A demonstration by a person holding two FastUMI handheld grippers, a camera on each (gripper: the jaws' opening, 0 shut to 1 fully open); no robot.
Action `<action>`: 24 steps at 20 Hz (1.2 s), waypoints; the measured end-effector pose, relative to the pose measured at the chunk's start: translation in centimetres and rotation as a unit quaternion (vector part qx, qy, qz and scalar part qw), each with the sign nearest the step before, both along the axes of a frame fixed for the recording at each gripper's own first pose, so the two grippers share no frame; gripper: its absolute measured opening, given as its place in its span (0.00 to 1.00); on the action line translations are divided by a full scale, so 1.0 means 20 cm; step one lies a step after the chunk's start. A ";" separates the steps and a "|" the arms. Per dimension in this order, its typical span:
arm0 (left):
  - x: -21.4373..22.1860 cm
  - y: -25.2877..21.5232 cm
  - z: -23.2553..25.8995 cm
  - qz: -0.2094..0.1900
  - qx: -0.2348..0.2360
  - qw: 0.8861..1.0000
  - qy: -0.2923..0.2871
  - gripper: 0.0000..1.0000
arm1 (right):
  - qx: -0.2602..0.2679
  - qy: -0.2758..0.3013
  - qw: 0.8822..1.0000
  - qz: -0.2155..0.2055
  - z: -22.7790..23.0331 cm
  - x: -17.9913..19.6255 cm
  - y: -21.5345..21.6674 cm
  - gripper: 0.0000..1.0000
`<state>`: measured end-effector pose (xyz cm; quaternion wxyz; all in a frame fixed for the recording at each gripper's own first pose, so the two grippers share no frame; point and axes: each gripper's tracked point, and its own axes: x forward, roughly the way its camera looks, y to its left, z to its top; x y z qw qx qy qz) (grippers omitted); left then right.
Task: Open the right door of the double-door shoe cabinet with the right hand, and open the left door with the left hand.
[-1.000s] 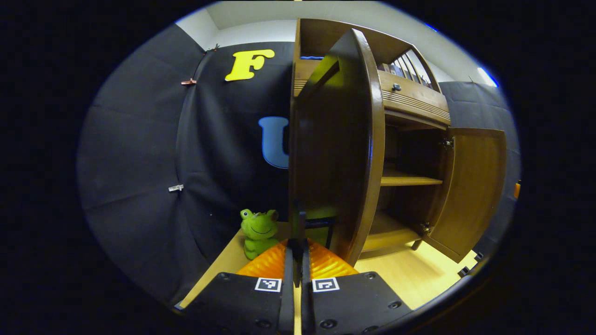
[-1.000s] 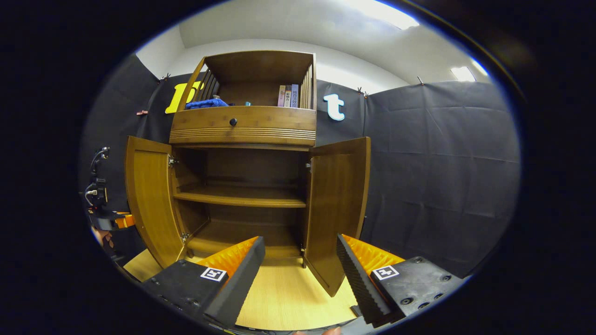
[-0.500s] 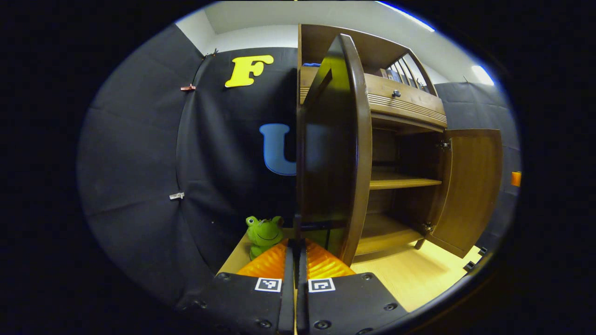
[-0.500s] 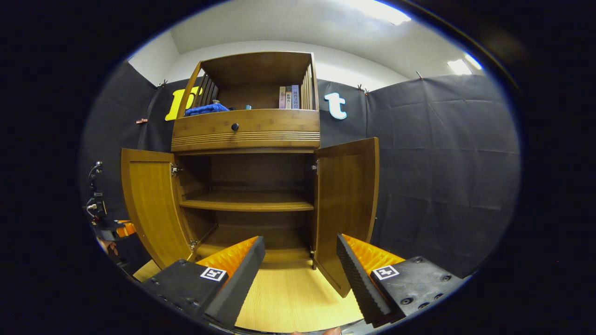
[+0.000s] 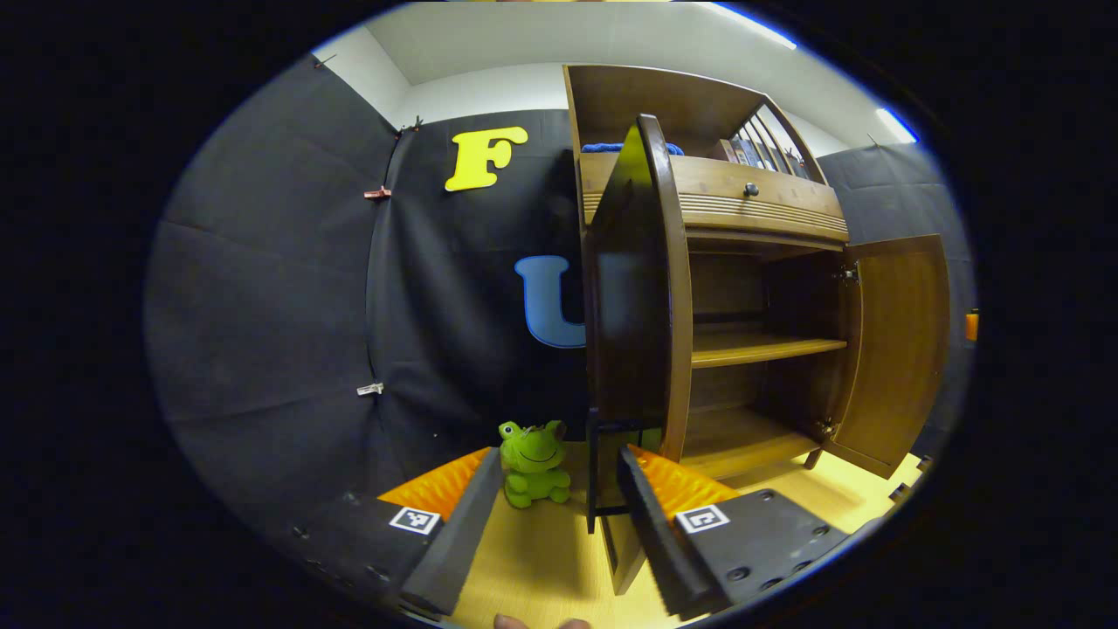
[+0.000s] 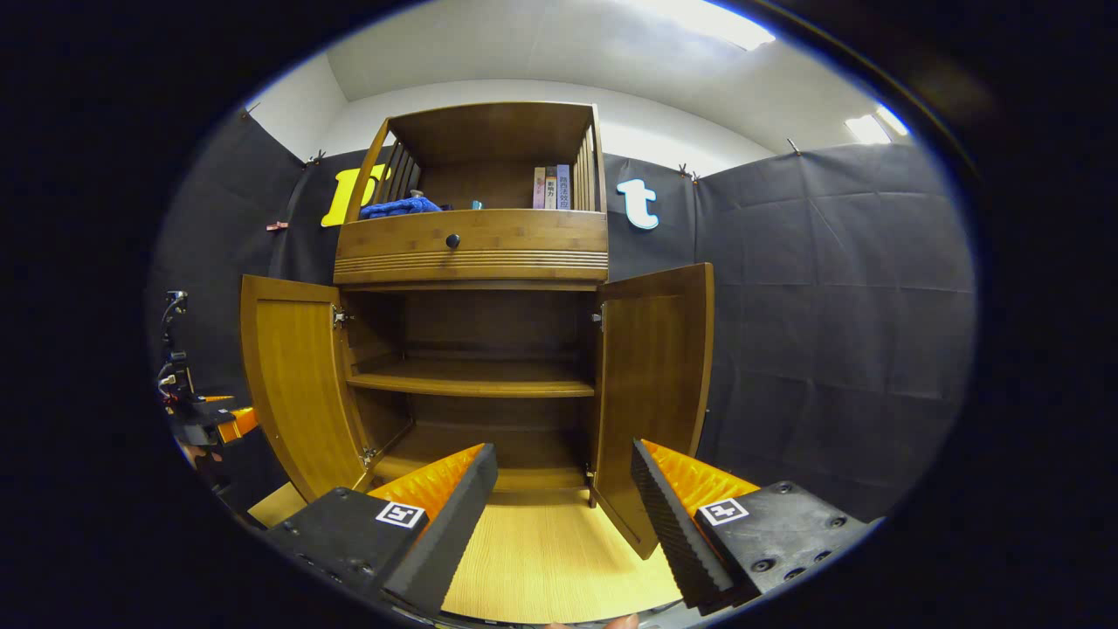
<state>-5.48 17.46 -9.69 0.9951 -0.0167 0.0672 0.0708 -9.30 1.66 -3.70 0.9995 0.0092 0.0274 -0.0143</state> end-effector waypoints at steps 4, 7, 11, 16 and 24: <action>-0.12 -0.05 0.05 0.002 -0.005 1.000 -0.003 0.98 | 0.009 0.001 1.000 0.016 -0.01 0.03 0.01 0.98; -0.18 -0.14 0.12 0.004 -0.009 1.000 -0.013 0.98 | 0.013 0.001 1.000 0.027 -0.01 0.05 0.00 0.98; -0.22 -0.31 0.21 0.001 -0.008 1.000 -0.025 0.98 | 0.007 -0.002 0.999 0.042 0.00 0.06 0.02 0.98; -0.24 -0.50 0.30 -0.004 -0.017 0.999 -0.036 0.98 | 0.003 -0.003 0.999 0.051 0.01 0.06 -0.04 0.98; -0.23 -0.76 0.39 -0.031 -0.017 0.999 -0.041 0.99 | 0.003 -0.010 0.999 0.047 0.03 0.14 -0.13 0.98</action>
